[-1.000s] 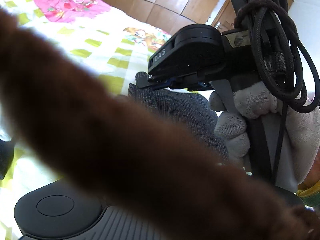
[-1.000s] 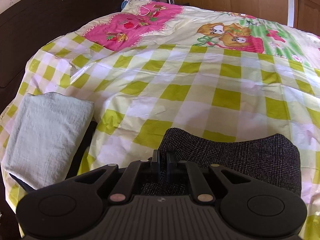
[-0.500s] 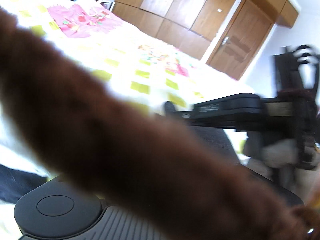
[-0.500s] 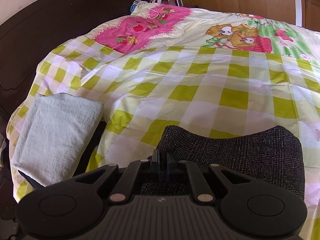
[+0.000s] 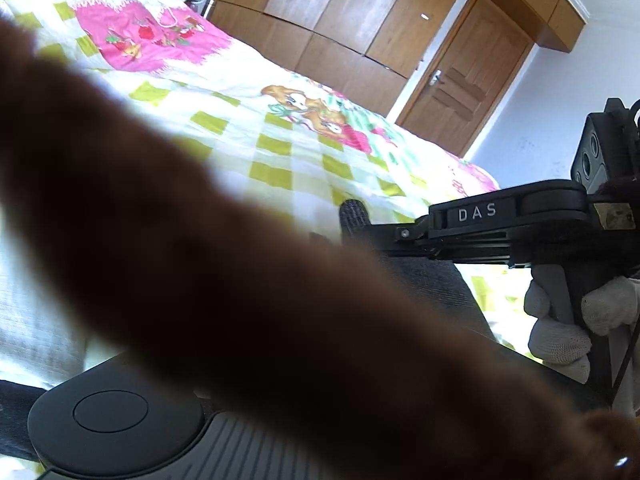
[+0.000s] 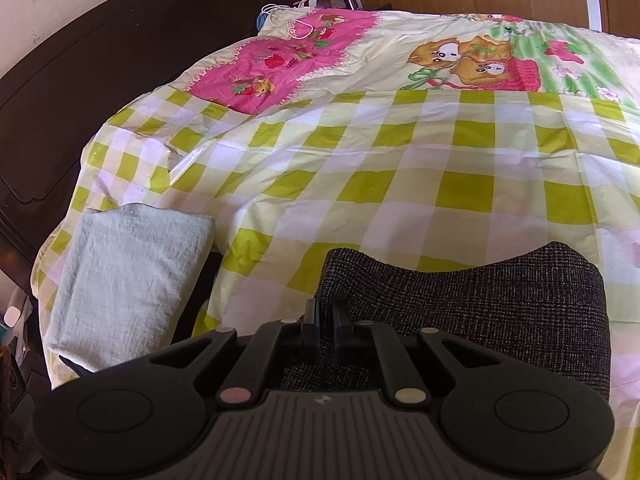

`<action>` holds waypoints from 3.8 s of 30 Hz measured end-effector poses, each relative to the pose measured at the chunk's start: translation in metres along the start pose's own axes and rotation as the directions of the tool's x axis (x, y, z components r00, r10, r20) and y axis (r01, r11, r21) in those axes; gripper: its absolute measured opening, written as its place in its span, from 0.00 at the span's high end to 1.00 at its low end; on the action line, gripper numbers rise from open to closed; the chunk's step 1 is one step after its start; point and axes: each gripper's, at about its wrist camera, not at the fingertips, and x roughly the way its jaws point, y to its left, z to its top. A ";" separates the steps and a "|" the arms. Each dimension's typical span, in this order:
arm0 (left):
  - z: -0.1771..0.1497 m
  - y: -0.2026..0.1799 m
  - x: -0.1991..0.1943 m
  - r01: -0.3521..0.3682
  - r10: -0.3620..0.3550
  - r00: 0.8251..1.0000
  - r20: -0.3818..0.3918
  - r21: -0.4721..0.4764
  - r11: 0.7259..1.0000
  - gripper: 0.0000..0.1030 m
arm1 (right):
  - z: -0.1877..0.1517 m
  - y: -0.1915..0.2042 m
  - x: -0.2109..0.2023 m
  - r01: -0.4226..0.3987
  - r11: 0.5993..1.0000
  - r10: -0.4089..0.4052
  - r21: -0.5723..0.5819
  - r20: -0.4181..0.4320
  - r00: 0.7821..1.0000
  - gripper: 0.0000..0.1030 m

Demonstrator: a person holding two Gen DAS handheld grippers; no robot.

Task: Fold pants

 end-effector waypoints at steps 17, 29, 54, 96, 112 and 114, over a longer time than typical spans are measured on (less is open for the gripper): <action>-0.009 -0.003 0.041 -0.041 0.045 0.995 -0.087 0.049 0.998 0.88 | 0.011 0.038 0.004 0.012 0.997 -0.006 -0.081 0.075 0.997 0.81; -0.010 0.000 0.041 -0.025 0.028 0.997 -0.074 0.047 0.999 0.89 | -0.006 0.036 0.020 0.163 0.981 -0.173 -0.109 -0.090 0.981 0.58; -0.010 0.002 0.048 -0.004 0.008 0.994 -0.107 0.043 0.999 0.85 | -0.016 0.058 0.038 0.144 0.969 -0.167 -0.199 -0.100 0.981 0.77; -0.017 -0.082 0.038 -0.201 0.224 0.973 -0.062 0.262 0.944 0.66 | -0.056 -0.134 -0.091 0.030 0.986 -0.050 0.165 0.119 0.992 0.56; -0.031 -0.101 0.056 -0.269 0.311 0.949 -0.059 0.367 0.891 0.51 | -0.117 -0.172 -0.071 -0.177 0.904 0.158 0.389 0.079 0.984 0.48; -0.034 -0.108 0.058 -0.264 0.311 0.948 -0.067 0.379 0.887 0.51 | -0.118 -0.170 -0.079 -0.191 0.905 0.169 0.379 0.091 0.981 0.57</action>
